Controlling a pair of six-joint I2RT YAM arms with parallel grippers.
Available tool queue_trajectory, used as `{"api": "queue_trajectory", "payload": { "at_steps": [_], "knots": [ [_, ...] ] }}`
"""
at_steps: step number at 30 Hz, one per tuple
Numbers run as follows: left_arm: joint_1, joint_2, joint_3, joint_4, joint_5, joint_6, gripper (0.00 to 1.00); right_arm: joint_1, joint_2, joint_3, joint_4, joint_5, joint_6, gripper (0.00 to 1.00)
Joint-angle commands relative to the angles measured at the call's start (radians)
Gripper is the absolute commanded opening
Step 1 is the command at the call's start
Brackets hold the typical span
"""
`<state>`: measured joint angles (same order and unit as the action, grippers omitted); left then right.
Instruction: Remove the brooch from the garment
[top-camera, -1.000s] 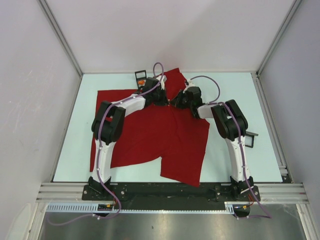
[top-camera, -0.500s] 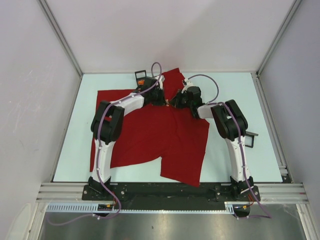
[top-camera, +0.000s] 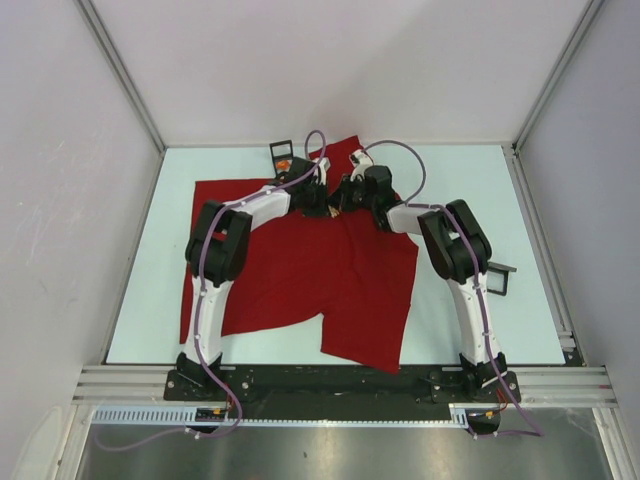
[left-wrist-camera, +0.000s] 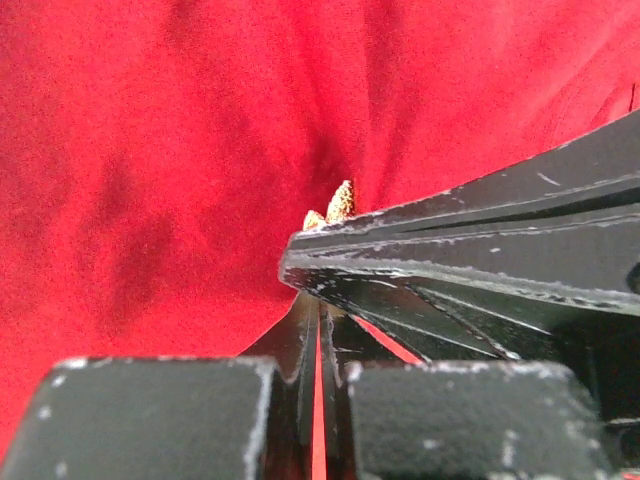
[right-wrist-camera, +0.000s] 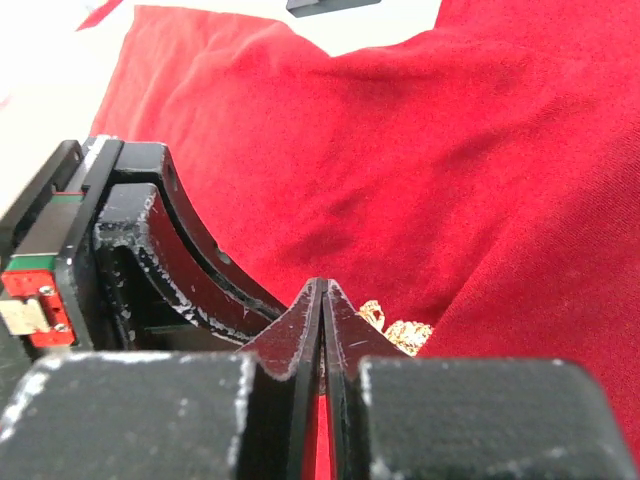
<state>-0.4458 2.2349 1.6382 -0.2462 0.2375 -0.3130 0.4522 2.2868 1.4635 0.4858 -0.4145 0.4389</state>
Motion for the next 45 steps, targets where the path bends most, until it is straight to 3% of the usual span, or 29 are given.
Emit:
{"api": "queue_trajectory", "payload": {
  "at_steps": [1, 6, 10, 13, 16, 19, 28, 31, 45],
  "knots": [
    [-0.010, -0.021, 0.015, 0.051, 0.011, 0.005, 0.01, -0.003, 0.005, 0.008, -0.004, -0.030, 0.027, 0.07],
    [-0.008, -0.046, -0.032, 0.100, 0.014, -0.015, 0.00, -0.021, 0.016, -0.002, 0.028, -0.058, 0.124, 0.11],
    [-0.001, -0.070, -0.066, 0.133, 0.014, -0.037, 0.04, -0.049, -0.009, -0.069, 0.150, -0.076, 0.208, 0.17],
    [0.012, -0.096, -0.129, 0.183, 0.028, -0.052, 0.16, -0.084, -0.012, -0.123, 0.253, -0.110, 0.302, 0.20],
    [0.035, -0.124, -0.193, 0.270, 0.062, -0.083, 0.37, -0.110, -0.015, -0.160, 0.326, -0.132, 0.363, 0.22],
    [0.050, -0.147, -0.247, 0.349, 0.091, -0.109, 0.43, -0.118, -0.024, -0.177, 0.352, -0.138, 0.376, 0.24],
    [0.117, -0.129, -0.353, 0.570, 0.175, -0.320, 0.48, -0.109, 0.011, -0.178, 0.427, -0.090, 0.426, 0.28],
    [0.121, -0.084, -0.319, 0.602, 0.221, -0.368, 0.49, -0.098, 0.020, -0.172, 0.422, -0.067, 0.437, 0.28],
    [0.119, 0.000, -0.265, 0.670, 0.230, -0.452, 0.41, -0.092, 0.094, -0.118, 0.399, -0.037, 0.523, 0.17]
  ]
}}
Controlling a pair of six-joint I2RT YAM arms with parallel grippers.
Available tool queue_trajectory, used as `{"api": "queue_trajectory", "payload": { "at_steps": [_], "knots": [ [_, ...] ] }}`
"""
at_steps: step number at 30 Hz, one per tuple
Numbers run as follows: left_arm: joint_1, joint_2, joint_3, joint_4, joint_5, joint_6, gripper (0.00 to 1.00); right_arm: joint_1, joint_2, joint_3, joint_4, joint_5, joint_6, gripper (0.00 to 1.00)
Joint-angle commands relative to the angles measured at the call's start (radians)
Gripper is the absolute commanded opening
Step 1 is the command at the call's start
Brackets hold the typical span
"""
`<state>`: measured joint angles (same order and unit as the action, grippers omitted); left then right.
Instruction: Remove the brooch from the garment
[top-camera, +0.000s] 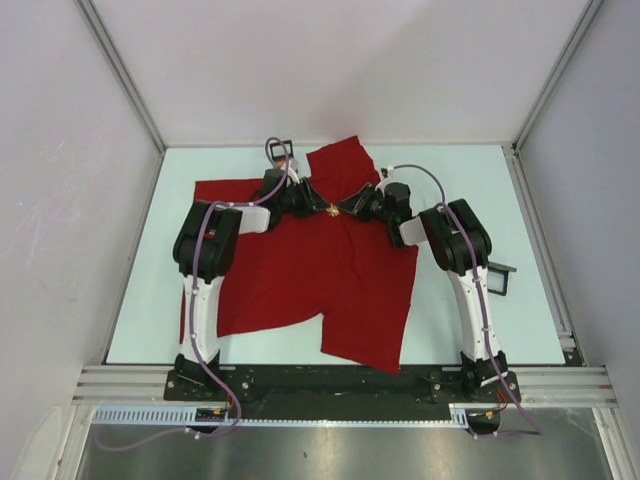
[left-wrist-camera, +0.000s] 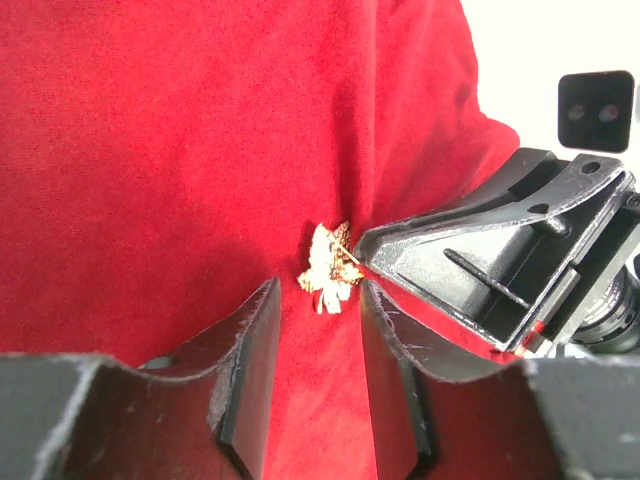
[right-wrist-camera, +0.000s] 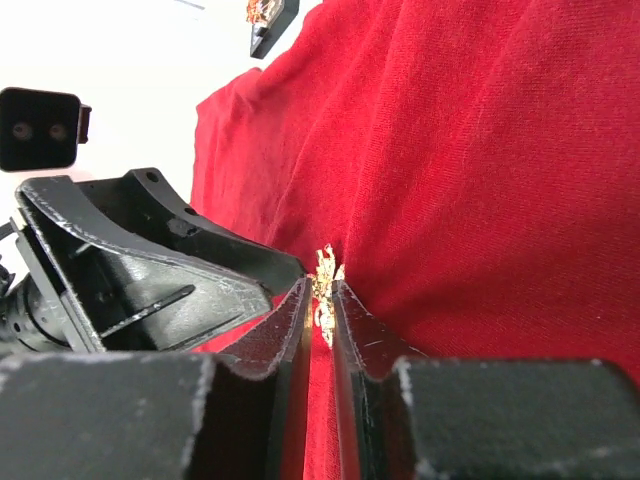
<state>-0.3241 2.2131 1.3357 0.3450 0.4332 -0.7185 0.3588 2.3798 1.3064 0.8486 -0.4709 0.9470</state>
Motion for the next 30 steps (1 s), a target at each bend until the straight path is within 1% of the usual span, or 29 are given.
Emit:
{"api": "queue_trajectory", "payload": {
  "at_steps": [1, 7, 9, 12, 15, 18, 21, 23, 30],
  "knots": [
    [-0.004, 0.037, 0.051, 0.077, 0.039, -0.050, 0.38, 0.002, 0.001, 0.039, 0.037, 0.021, 0.018, 0.17],
    [-0.012, 0.051, 0.065, 0.083, 0.061, -0.073, 0.38, 0.002, 0.002, 0.040, 0.030, 0.034, 0.018, 0.16],
    [-0.013, 0.054, 0.068, 0.091, 0.065, -0.081, 0.37, -0.001, 0.002, 0.042, 0.027, 0.035, 0.019, 0.17],
    [-0.013, 0.045, 0.060, 0.095, 0.070, -0.082, 0.29, -0.003, 0.005, 0.045, 0.026, 0.037, 0.018, 0.17],
    [-0.013, 0.043, 0.053, 0.107, 0.078, -0.087, 0.24, -0.004, 0.012, 0.057, 0.015, 0.034, 0.016, 0.16],
    [-0.015, 0.049, 0.053, 0.126, 0.082, -0.098, 0.19, -0.003, 0.021, 0.071, 0.001, 0.028, 0.013, 0.16],
    [-0.015, 0.051, 0.056, 0.126, 0.090, -0.102, 0.16, 0.000, 0.018, 0.074, -0.022, 0.025, 0.001, 0.16],
    [-0.015, 0.050, 0.057, 0.118, 0.088, -0.098, 0.15, 0.005, 0.004, 0.074, -0.051, 0.029, -0.030, 0.16],
    [-0.015, 0.039, 0.082, 0.052, 0.070, -0.053, 0.00, 0.031, -0.056, 0.074, -0.163, 0.096, -0.169, 0.15]
  ]
}}
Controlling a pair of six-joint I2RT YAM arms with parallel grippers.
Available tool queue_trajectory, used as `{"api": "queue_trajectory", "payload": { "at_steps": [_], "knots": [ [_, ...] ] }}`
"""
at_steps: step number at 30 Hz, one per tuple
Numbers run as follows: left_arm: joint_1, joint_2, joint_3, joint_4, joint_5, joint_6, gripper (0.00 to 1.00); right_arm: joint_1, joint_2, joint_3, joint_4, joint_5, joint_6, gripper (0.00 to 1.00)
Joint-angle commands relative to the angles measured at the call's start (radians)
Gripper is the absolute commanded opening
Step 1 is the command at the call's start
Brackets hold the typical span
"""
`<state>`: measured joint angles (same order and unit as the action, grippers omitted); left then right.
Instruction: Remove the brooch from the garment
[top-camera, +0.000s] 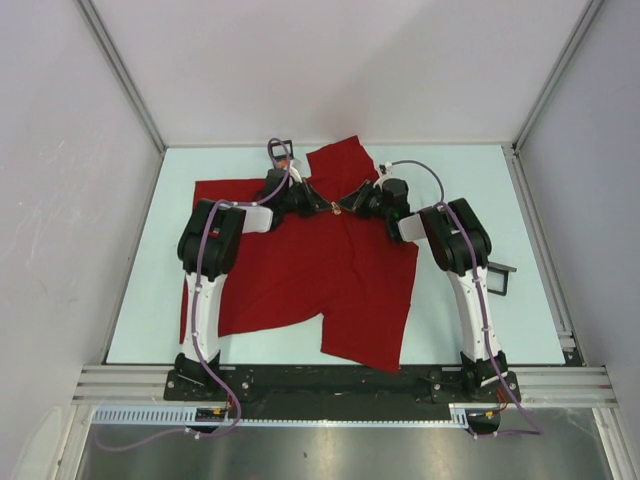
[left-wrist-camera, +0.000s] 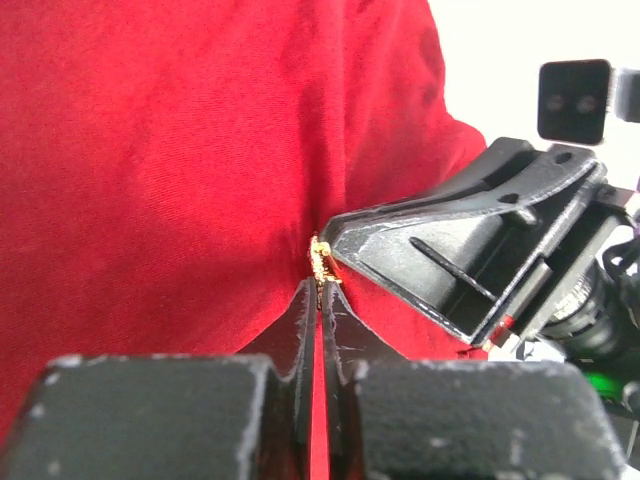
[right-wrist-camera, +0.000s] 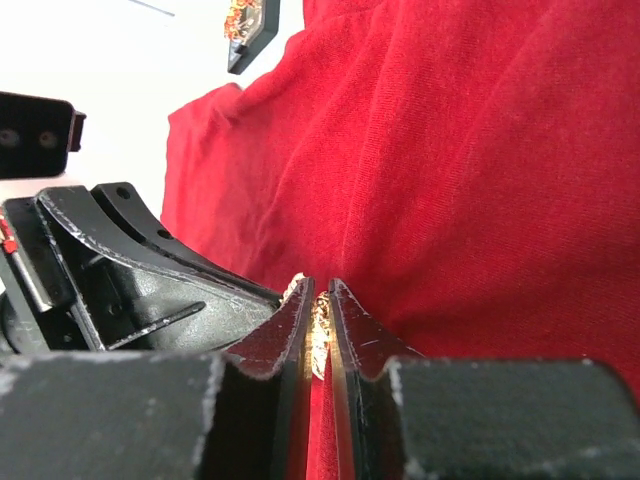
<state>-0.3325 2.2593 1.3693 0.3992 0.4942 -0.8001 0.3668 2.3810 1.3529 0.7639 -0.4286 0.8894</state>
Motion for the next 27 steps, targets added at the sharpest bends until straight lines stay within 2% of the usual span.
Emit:
{"api": "queue_trajectory", "payload": {
  "at_steps": [1, 11, 27],
  "knots": [
    [-0.007, -0.006, 0.051, -0.010, 0.007, 0.033, 0.00, 0.026, -0.063, 0.028, -0.092, 0.060, -0.125, 0.15],
    [-0.016, -0.024, 0.086, -0.117, -0.023, 0.096, 0.00, 0.030, -0.095, 0.028, -0.141, 0.068, -0.202, 0.16],
    [-0.043, -0.018, 0.165, -0.187, -0.034, 0.098, 0.00, 0.073, -0.109, 0.058, -0.202, 0.044, -0.331, 0.08]
  ]
}}
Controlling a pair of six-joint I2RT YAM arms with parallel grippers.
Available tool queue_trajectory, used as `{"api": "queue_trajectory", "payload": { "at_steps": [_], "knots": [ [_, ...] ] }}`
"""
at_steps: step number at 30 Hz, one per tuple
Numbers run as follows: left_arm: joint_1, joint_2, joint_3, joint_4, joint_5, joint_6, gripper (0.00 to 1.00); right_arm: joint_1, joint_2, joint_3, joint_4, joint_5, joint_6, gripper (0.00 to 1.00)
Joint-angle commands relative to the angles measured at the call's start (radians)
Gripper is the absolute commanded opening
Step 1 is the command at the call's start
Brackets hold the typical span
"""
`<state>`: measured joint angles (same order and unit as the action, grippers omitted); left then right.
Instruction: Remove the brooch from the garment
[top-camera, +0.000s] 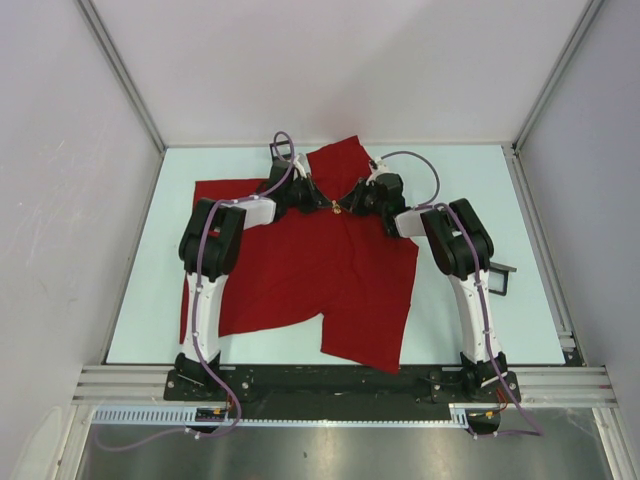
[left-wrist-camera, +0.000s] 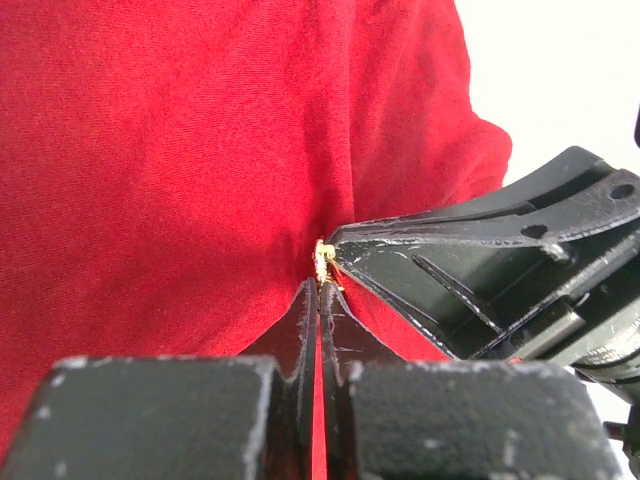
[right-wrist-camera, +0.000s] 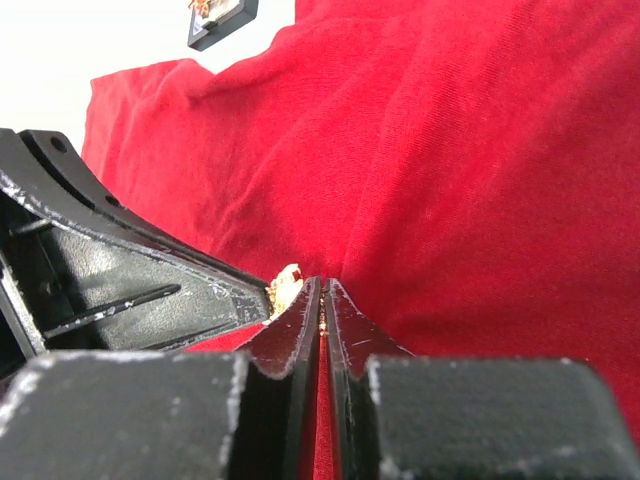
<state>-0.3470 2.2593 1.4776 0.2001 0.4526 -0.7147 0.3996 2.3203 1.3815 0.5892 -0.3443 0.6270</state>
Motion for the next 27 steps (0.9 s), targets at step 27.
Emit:
{"api": "queue_trajectory", "payload": {
  "at_steps": [27],
  "knots": [
    [-0.060, 0.002, 0.147, -0.085, 0.035, -0.014, 0.00, 0.104, -0.101, 0.030, -0.081, -0.144, -0.288, 0.06]
  ]
}}
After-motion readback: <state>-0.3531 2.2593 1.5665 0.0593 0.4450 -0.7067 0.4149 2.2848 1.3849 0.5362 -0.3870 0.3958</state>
